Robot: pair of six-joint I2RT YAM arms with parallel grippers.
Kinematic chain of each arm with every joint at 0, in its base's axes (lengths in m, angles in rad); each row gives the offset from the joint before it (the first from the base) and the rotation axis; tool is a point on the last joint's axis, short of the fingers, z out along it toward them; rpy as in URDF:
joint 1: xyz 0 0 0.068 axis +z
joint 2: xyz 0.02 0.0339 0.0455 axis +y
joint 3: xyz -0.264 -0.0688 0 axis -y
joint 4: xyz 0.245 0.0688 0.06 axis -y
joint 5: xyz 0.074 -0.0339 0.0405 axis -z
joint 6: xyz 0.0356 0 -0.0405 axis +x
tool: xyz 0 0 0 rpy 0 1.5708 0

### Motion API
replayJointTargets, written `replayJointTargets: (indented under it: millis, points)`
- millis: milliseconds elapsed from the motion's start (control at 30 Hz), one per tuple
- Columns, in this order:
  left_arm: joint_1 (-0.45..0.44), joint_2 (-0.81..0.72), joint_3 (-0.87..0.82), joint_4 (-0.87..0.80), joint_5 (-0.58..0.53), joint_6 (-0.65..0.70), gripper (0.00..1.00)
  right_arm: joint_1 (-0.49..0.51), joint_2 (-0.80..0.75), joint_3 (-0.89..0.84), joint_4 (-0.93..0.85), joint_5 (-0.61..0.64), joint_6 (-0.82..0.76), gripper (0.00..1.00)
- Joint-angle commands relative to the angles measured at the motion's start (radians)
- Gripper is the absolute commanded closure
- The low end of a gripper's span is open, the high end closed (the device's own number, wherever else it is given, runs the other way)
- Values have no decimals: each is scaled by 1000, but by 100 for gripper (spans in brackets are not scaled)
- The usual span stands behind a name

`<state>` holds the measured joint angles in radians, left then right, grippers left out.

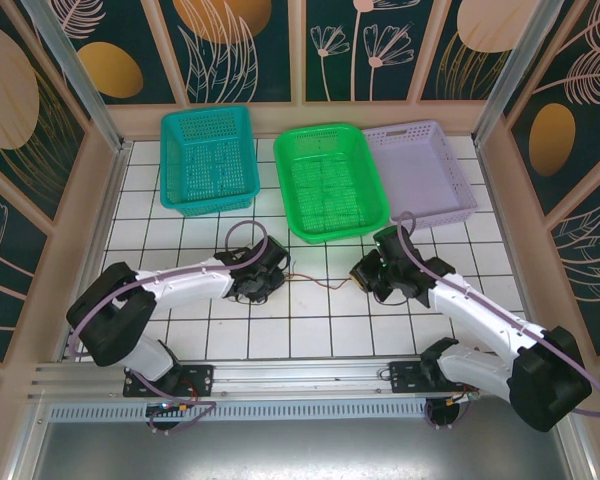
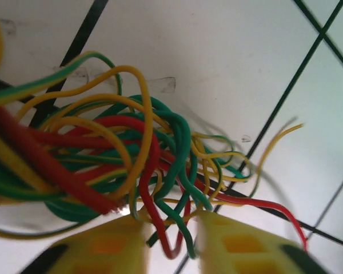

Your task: Untangle the cables

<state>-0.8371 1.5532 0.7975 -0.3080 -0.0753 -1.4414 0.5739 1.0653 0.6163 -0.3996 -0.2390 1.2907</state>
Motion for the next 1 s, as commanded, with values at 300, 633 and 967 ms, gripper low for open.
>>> replayJointTargets:
  millis: [300, 633, 967]
  points:
    - [-2, -65, -36, -154, -225, 146, 100, -118, -93, 46, -173, 36, -92, 100]
    - [2, -241, -130, -288, -310, 208, 100, -311, -121, 125, -319, 95, -313, 100]
    - [59, -307, -176, -322, -345, 204, 100, -349, -125, 226, -404, 238, -342, 100]
